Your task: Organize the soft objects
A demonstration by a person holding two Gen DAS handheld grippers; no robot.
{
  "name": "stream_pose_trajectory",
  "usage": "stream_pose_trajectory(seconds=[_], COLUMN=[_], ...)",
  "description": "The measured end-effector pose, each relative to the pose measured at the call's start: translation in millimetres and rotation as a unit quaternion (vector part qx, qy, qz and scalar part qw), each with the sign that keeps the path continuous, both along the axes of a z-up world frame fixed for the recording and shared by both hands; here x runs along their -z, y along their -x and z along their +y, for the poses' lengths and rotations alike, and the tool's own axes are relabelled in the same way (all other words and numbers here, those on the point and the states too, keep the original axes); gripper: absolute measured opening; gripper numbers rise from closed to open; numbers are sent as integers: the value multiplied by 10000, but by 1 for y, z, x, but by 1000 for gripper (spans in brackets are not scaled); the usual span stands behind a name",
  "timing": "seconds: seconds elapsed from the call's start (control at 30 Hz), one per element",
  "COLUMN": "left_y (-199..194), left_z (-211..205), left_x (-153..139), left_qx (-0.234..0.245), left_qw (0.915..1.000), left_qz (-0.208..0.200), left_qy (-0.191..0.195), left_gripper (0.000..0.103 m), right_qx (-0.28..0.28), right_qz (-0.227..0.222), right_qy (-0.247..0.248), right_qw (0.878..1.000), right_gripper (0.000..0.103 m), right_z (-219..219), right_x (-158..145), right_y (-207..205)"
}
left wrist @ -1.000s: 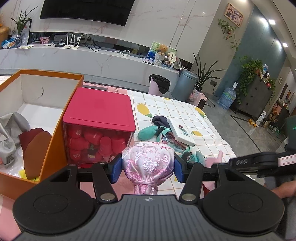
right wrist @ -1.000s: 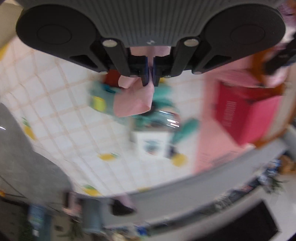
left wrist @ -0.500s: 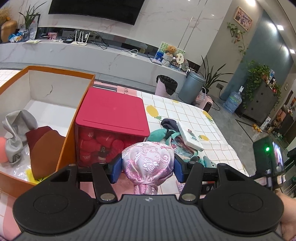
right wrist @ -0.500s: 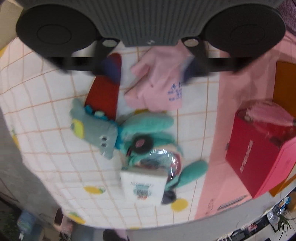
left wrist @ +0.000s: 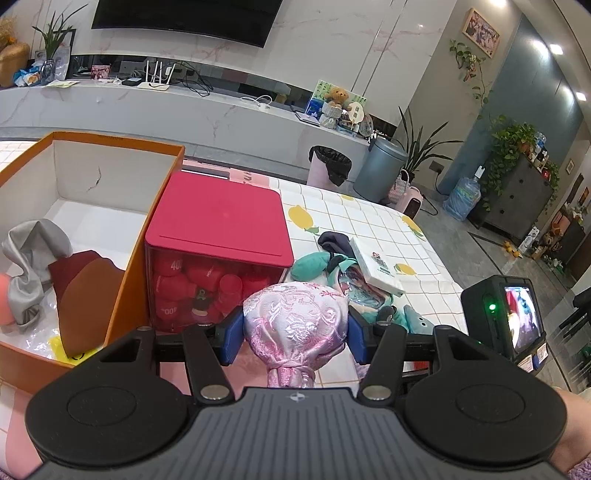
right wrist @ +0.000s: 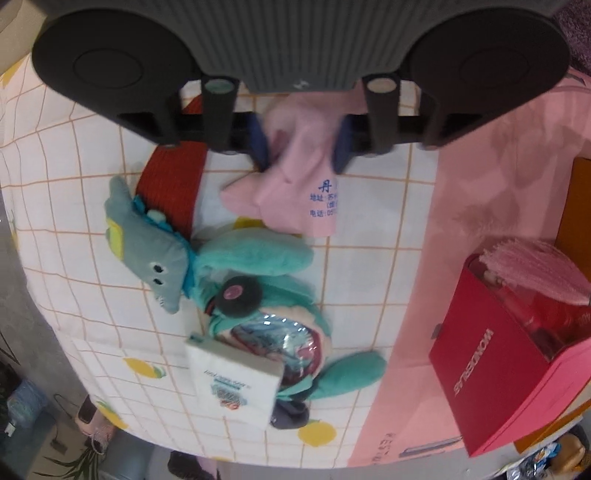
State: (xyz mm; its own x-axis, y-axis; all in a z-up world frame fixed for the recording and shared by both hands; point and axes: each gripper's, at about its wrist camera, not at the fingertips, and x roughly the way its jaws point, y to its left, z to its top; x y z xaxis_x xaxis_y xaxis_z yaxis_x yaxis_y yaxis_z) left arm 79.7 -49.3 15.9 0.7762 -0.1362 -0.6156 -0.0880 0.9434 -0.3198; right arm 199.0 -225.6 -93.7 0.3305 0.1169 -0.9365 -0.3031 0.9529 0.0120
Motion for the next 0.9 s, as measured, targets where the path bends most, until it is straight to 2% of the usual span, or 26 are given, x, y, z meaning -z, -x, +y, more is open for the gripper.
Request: stream_pose_trajectory(seconds=[0.03,0.07,0.3,0.5,0.67,0.9], left_y=[0,0,2,2,-9,-23], left_z=[0,0,-4,-7,-8,-2], left_x=[0,0,-3,-11,-23,-62], left_qx=[0,6,82,181,330,423], left_qw=[10000,10000,9999,9998,9994,9990], left_qz=[6,-1,-52,-63,121,-158], left_qy=[5,2,-64,-71,59,56], left_gripper=[63,63,63,63,63,63], right_qx=[15,39,159,36,112,212], right_qz=[-48,-81,-289,-1219,-1640,-2257], right_qy=[29,6,23,-286,-342,-709], right_qw=[10000,10000,9995,9921,9858,9714], right_gripper=[13,7,5,5,5,5], right_z=[-1,-4,-9,-11,-11,-5], right_x=[-1,-2,-7,-45,-63,-104], right_y=[0,0,1,17,23,31])
